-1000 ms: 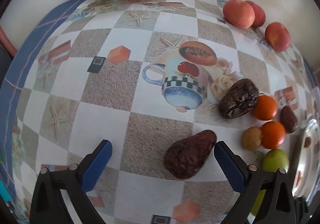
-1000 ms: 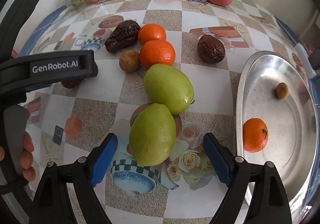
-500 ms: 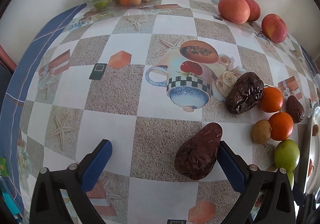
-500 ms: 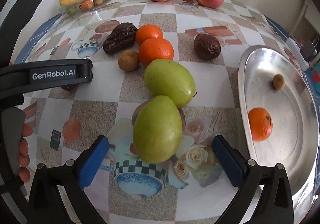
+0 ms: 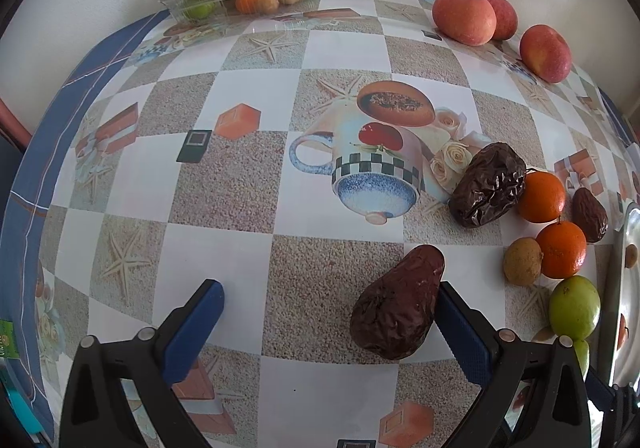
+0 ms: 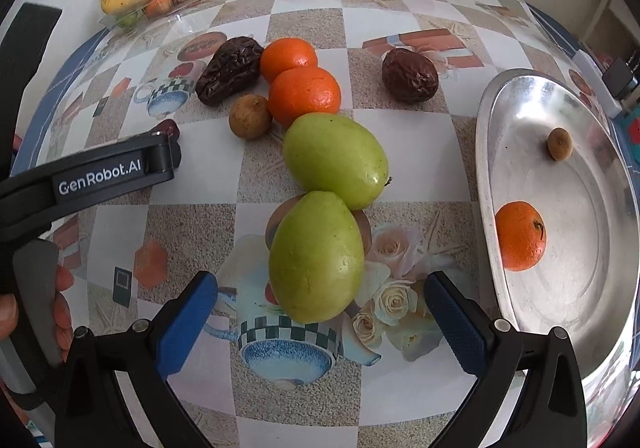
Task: Organize fruits
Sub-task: 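Move the right tool to the green pear while the left tool approaches the dark date, then grasp the green pear with the right tool while the left tool grasps the date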
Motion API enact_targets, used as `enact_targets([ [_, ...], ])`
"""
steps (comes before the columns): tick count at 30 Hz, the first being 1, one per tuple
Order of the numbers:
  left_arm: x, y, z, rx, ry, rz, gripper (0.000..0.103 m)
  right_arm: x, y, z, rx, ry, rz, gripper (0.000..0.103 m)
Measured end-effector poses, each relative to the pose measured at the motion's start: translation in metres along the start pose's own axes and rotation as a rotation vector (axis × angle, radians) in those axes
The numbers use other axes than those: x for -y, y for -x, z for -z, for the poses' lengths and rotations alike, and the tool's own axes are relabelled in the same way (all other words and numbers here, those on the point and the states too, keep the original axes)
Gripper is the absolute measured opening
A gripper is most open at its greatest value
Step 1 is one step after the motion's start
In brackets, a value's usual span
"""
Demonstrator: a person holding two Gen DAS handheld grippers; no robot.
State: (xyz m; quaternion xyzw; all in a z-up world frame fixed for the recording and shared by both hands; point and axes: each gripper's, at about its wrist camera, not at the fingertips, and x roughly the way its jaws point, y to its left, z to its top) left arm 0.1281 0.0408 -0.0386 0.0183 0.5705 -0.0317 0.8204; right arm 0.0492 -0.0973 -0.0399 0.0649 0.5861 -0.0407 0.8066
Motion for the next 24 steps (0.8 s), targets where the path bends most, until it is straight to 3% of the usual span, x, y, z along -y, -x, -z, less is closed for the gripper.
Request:
enact_targets([
  [6, -0.001, 0.0, 0.001, -0.001, 0.0, 0.0, 0.103, 0.012, 0.011, 0.006, 0.015, -0.025, -0.007, 0.1],
  [8, 0.0, -0.001, 0.002, -0.011, -0.002, 0.0, 0.103, 0.016, 0.017, 0.005, 0.026, -0.022, -0.018, 0.086],
  [10, 0.0, -0.002, -0.001, -0.026, -0.013, 0.003, 0.103, 0.016, 0.021, 0.004, 0.036, -0.011, -0.033, 0.065],
  [12, 0.0, -0.002, -0.002, -0.03, -0.024, 0.005, 0.101, 0.016, 0.025, 0.002, 0.039, -0.008, -0.043, 0.056],
  [17, 0.004, 0.005, -0.006, -0.017, -0.049, 0.017, 0.081, 0.016, 0.033, 0.001, 0.063, -0.015, -0.051, 0.041],
  [20, 0.009, 0.008, -0.007, -0.016, -0.069, 0.026, 0.065, 0.019, 0.035, 0.001, 0.057, -0.022, -0.058, 0.041],
  [24, 0.014, 0.013, -0.009, -0.026, -0.086, 0.061, 0.035, 0.019, 0.038, 0.004, 0.053, -0.027, -0.066, 0.041],
])
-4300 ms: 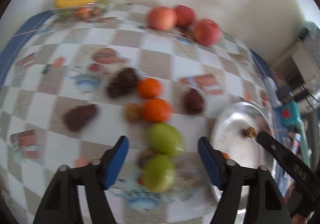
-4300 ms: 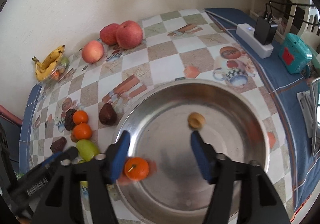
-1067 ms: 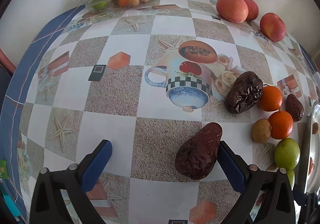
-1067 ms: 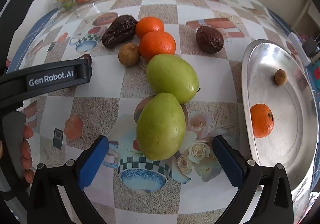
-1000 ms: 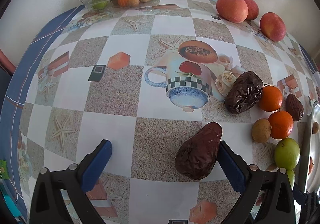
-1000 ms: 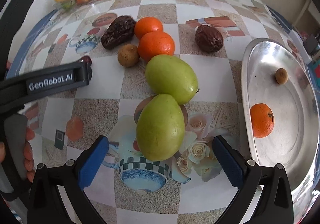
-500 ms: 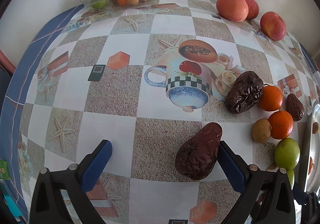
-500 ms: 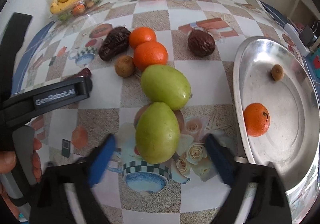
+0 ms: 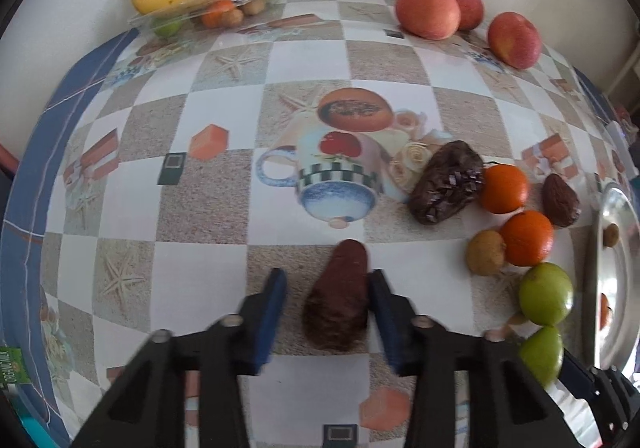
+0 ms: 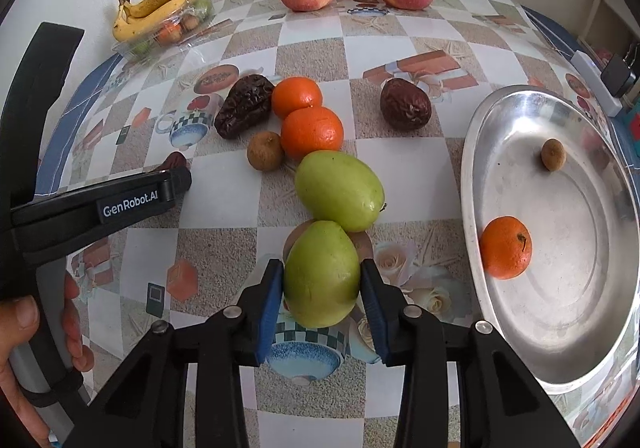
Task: Organize fruits
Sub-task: 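Grasp the green pear with the right tool while the left tool grasps the date, then carry the pear and date into the steel basin and open both tools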
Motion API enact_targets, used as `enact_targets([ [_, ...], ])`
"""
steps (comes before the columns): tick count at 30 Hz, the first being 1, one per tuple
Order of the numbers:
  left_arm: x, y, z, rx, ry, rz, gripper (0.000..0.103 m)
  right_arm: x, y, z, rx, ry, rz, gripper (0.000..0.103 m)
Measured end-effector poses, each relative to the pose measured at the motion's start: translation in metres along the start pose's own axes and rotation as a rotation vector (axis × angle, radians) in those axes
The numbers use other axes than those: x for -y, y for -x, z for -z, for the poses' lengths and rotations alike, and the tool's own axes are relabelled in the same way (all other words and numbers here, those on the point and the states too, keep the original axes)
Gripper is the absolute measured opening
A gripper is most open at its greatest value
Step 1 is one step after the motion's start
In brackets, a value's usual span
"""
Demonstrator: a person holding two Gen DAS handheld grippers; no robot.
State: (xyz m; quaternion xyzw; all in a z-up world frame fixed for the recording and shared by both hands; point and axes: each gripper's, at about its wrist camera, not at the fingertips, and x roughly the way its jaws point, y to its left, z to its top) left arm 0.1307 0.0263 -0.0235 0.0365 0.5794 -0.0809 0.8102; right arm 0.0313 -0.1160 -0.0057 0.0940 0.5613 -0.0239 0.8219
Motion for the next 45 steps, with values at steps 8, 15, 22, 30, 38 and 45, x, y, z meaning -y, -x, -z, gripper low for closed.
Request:
enact_targets([
  [8, 0.008, 0.029, -0.003, 0.06, 0.017, 0.039, 0.035, 0.002, 0.02, -0.005, 0.048, -0.016, -0.04, 0.041],
  [15, 0.004, 0.052, -0.002, 0.099, 0.076, 0.099, 0.035, 0.004, 0.039, -0.005, 0.092, -0.021, -0.051, 0.041],
  [22, 0.008, 0.068, 0.001, 0.132, 0.107, 0.125, 0.035, 0.014, 0.04, -0.008, 0.086, -0.047, -0.056, 0.041],
  [30, 0.024, 0.076, 0.006, 0.137, 0.103, 0.167, 0.035, 0.04, 0.051, -0.014, 0.108, -0.116, -0.05, 0.041],
  [38, 0.056, 0.073, 0.014, 0.11, 0.052, 0.2, 0.035, 0.089, 0.064, -0.018, 0.133, -0.249, -0.034, 0.041],
  [45, 0.094, 0.069, 0.021, 0.081, -0.011, 0.244, 0.035, 0.139, 0.074, -0.016, 0.144, -0.365, 0.031, 0.041],
])
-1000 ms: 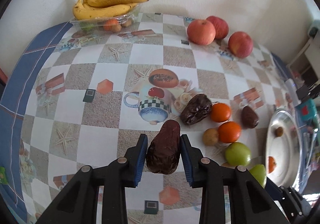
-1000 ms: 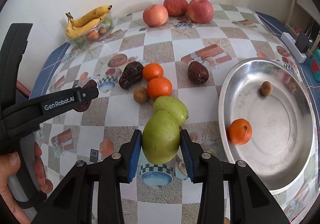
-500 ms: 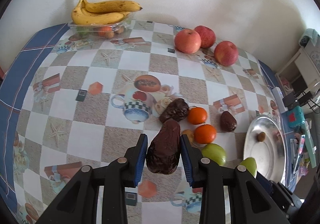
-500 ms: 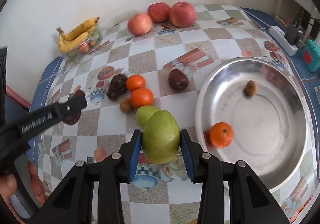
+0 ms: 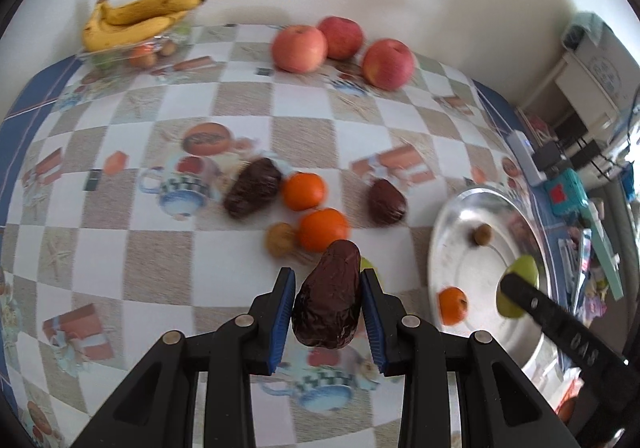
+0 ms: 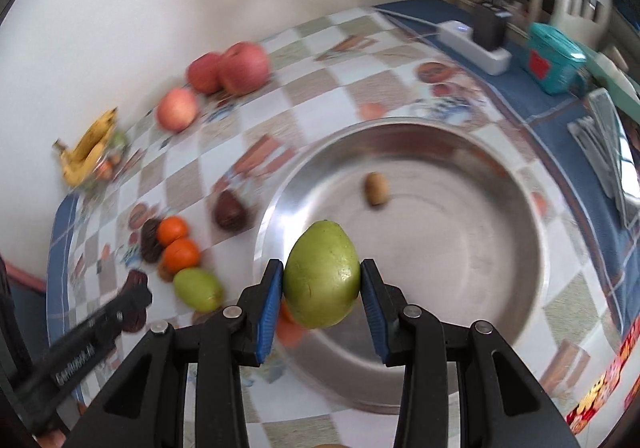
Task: Organize fruits
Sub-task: 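Carry the pear and date into the steel basin and open both tools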
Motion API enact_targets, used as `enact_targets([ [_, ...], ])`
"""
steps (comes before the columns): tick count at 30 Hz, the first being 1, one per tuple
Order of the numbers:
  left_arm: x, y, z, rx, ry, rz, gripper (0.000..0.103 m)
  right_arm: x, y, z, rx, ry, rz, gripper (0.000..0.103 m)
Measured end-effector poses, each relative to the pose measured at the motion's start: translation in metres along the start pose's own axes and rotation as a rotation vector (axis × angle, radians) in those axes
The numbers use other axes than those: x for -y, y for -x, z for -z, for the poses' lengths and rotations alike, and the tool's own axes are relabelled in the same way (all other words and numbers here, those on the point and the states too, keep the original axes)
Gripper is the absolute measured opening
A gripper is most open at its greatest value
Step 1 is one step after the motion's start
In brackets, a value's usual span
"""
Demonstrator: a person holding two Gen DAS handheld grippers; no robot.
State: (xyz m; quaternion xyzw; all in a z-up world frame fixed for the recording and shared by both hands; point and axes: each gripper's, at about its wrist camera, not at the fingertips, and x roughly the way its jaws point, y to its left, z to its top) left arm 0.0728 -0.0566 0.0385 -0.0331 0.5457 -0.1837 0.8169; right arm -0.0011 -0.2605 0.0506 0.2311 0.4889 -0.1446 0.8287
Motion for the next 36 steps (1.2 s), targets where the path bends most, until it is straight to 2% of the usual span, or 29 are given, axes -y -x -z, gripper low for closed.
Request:
enact_targets([
  [5, 0.028, -0.006, 0.006, -0.011, -0.047, 0.028, 0.035, 0.022, 0.005, -0.009, 0.019, -0.029, 0.043, 0.041],
  [13, 0.08, -0.015, 0.021, -0.021, -0.175, 0.064, 0.035, 0.044, 0.012, -0.016, 0.03, -0.074, 0.033, 0.041],
  [16, 0.098, -0.022, 0.029, -0.034, -0.224, 0.072, 0.035, 0.046, 0.017, -0.017, 0.059, -0.074, 0.032, 0.041],
  [19, 0.112, -0.026, 0.036, -0.045, -0.267, 0.079, 0.036, 0.044, 0.023, -0.018, 0.083, -0.054, 0.026, 0.041],
  [23, 0.119, -0.03, 0.041, -0.06, -0.295, 0.076, 0.038, 0.046, 0.021, -0.019, 0.072, -0.06, 0.009, 0.041],
  [27, 0.119, -0.029, 0.042, -0.055, -0.292, 0.077, 0.053, 0.047, 0.021, -0.019, 0.068, -0.068, 0.007, 0.041],
  [30, 0.117, -0.029, 0.041, -0.052, -0.284, 0.077, 0.055, 0.047, 0.021, -0.018, 0.067, -0.068, 0.006, 0.042],
  [36, 0.096, -0.034, 0.034, -0.073, -0.206, 0.03, 0.069, 0.044, 0.017, -0.017, 0.043, -0.06, -0.007, 0.043],
])
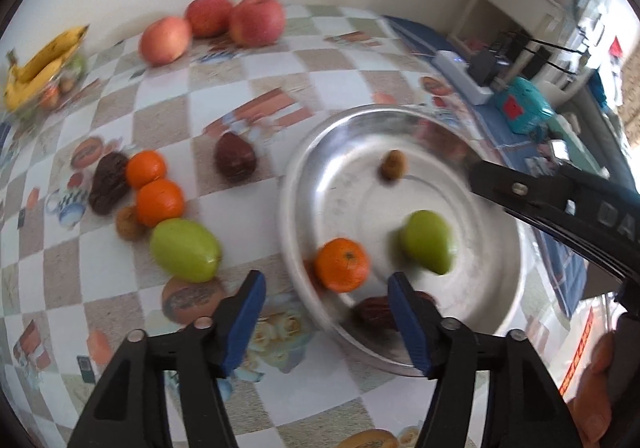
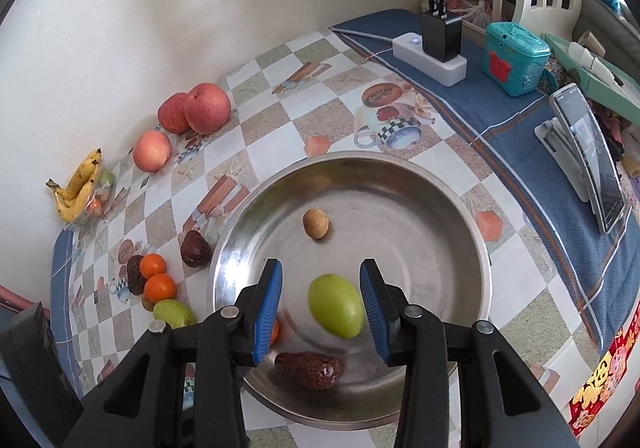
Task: Organize fruits
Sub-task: 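Carry the pear and date into the steel basin and open both tools, then move both tools back toward the remaining dates beside the basin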
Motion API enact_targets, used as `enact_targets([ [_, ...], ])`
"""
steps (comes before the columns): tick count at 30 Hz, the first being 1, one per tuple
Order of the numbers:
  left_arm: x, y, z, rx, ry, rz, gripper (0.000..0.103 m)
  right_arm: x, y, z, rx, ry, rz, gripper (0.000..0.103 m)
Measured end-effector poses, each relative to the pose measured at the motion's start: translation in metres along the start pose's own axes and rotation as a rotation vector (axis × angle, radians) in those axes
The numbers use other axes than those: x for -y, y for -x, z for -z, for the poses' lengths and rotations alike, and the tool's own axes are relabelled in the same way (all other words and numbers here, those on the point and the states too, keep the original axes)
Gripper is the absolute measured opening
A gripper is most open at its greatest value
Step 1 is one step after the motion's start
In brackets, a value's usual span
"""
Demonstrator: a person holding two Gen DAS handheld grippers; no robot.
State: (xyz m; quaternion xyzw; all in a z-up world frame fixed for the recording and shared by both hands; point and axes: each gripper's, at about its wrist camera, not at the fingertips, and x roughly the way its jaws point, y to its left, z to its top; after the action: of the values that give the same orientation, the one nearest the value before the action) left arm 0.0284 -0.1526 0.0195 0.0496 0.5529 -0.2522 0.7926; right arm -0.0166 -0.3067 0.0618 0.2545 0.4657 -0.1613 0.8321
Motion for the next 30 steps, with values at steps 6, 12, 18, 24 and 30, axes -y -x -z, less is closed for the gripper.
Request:
enact_targets([
  [6, -0.039, -0.005, 0.0, -0.033, 0.142, -0.073, 0.074, -0.006, -0.005, 0.004, -0.018, 0.019, -0.002, 0.044],
  [12, -0.095, 0.013, 0.002, 0.026, 0.318, -0.215, 0.089, -0.018, -0.009, 0.01, -0.032, 0.067, -0.012, 0.044],
  [18, -0.151, 0.041, 0.009, 0.116, 0.482, -0.314, 0.103, -0.036, -0.015, 0.018, -0.052, 0.136, -0.034, 0.044],
  [24, -0.191, 0.062, 0.023, 0.164, 0.622, -0.347, 0.103, -0.05, -0.019, 0.025, -0.063, 0.196, -0.065, 0.046],
  [30, -0.201, 0.061, 0.023, 0.156, 0.654, -0.324, 0.103, -0.067, -0.018, 0.033, -0.031, 0.308, -0.057, 0.052],
])
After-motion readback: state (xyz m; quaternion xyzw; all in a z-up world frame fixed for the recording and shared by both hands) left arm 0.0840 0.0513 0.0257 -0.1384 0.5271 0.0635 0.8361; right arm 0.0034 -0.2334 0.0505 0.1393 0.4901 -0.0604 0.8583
